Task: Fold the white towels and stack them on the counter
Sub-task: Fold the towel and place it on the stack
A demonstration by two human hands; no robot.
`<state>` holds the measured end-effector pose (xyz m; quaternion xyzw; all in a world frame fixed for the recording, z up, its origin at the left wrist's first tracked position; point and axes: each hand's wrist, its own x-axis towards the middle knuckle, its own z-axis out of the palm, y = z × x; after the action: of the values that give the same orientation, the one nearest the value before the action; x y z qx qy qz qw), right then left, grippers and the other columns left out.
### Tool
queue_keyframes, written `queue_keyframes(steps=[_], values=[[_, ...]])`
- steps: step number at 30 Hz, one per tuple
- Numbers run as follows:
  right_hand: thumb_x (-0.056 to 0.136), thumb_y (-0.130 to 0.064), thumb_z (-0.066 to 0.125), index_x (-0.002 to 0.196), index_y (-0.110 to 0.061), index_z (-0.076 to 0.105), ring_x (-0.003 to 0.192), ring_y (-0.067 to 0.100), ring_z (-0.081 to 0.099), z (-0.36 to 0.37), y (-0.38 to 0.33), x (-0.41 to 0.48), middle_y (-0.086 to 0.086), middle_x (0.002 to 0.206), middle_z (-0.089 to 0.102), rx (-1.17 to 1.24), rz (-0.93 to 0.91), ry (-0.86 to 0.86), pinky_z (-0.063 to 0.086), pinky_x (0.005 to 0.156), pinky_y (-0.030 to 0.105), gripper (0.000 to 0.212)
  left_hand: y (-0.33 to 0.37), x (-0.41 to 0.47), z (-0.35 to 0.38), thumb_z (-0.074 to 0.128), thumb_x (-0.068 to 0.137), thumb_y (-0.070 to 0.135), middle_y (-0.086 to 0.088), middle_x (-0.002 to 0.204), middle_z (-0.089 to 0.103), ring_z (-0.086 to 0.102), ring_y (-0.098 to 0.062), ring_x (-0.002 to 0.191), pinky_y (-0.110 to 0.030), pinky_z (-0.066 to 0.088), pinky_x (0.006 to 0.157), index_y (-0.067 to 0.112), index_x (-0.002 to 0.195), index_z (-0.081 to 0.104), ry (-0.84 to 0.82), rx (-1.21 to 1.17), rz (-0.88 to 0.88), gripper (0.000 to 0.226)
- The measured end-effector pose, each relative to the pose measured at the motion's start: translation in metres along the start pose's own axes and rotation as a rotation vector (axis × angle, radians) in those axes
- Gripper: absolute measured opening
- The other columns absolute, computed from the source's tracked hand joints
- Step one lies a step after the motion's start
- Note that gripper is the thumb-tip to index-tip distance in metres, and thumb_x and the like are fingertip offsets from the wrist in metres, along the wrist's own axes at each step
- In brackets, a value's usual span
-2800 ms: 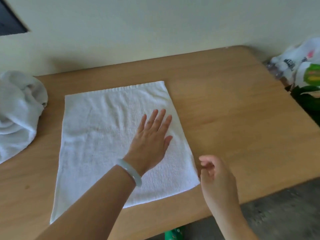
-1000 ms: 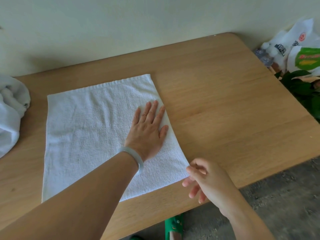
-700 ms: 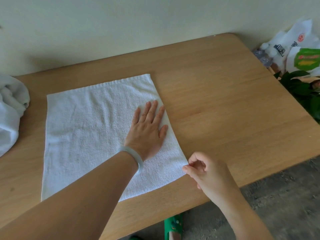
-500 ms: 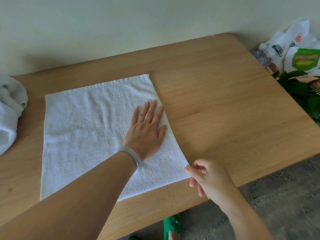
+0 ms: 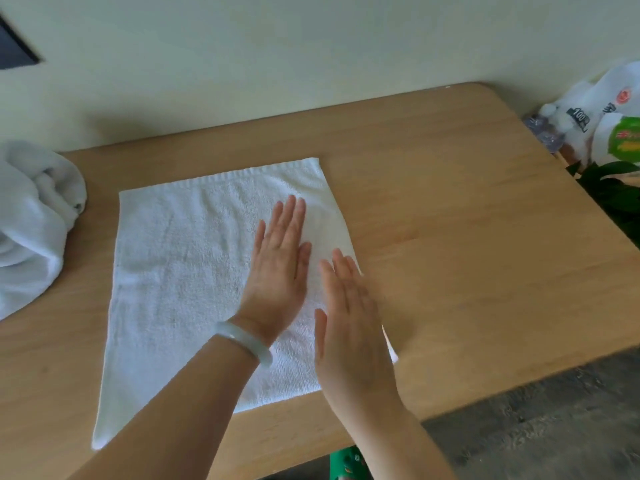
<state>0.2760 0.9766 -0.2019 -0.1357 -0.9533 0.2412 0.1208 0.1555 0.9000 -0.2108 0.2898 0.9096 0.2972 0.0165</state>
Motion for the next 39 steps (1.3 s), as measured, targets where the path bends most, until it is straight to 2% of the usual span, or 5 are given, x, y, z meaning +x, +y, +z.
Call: queue_keyframes(steps=[6,15,22,29,39], values=[[0.1,-0.045,0.02,0.151,-0.004,0.021,0.149,0.022,0.014,0.023,0.036,-0.013,0.01,0.16,0.016,-0.304,-0.024,-0.159,0.022,0.115,0.048,0.066,-0.045,-0.125,-0.017,0.014,0.1,0.054,-0.001,0.165,0.008,0.005,-0.018,0.152,-0.046,0.006,0.121,0.023,0.157,0.013,0.018,0.35,-0.335,0.065],[0.102,-0.045,0.02,0.154,-0.012,0.015,0.15,0.018,0.0,0.06,-0.025,0.062,0.006,0.162,0.009,-0.247,-0.342,-0.227,0.014,0.119,0.046,0.062,-0.079,-0.074,-0.039,0.009,0.101,0.051,0.003,0.165,0.003,-0.005,-0.015,0.151,-0.046,0.002,0.12,0.029,0.156,0.008,0.009,0.419,-0.312,0.059],[0.099,-0.057,0.006,0.146,0.005,0.03,0.144,0.029,0.027,0.032,0.039,0.077,0.019,0.153,0.03,-0.389,-0.012,-0.105,0.023,0.113,0.051,0.081,-0.116,-0.114,-0.062,0.006,0.099,0.057,-0.005,0.163,0.015,0.009,-0.02,0.15,-0.045,0.005,0.12,0.022,0.155,0.018,0.1,0.467,-0.566,0.067],[0.1,-0.045,0.018,0.153,-0.007,0.015,0.15,0.019,0.002,0.083,-0.037,0.147,0.007,0.161,0.009,-0.245,-0.412,-0.223,0.008,0.122,0.043,0.065,-0.091,-0.016,-0.042,0.003,0.097,0.051,-0.003,0.164,0.004,-0.002,-0.02,0.151,-0.045,0.001,0.121,0.023,0.156,0.007,0.051,0.396,-0.343,0.065],[0.076,-0.066,-0.022,0.152,-0.006,-0.006,0.149,0.019,-0.012,0.054,0.026,0.193,0.009,0.161,-0.01,-0.405,-0.048,-0.217,-0.008,0.121,0.038,0.098,-0.133,-0.018,-0.072,-0.003,0.09,0.062,-0.011,0.164,0.005,0.0,-0.025,0.151,-0.046,0.003,0.123,0.013,0.156,0.01,0.043,0.51,-0.546,0.083]])
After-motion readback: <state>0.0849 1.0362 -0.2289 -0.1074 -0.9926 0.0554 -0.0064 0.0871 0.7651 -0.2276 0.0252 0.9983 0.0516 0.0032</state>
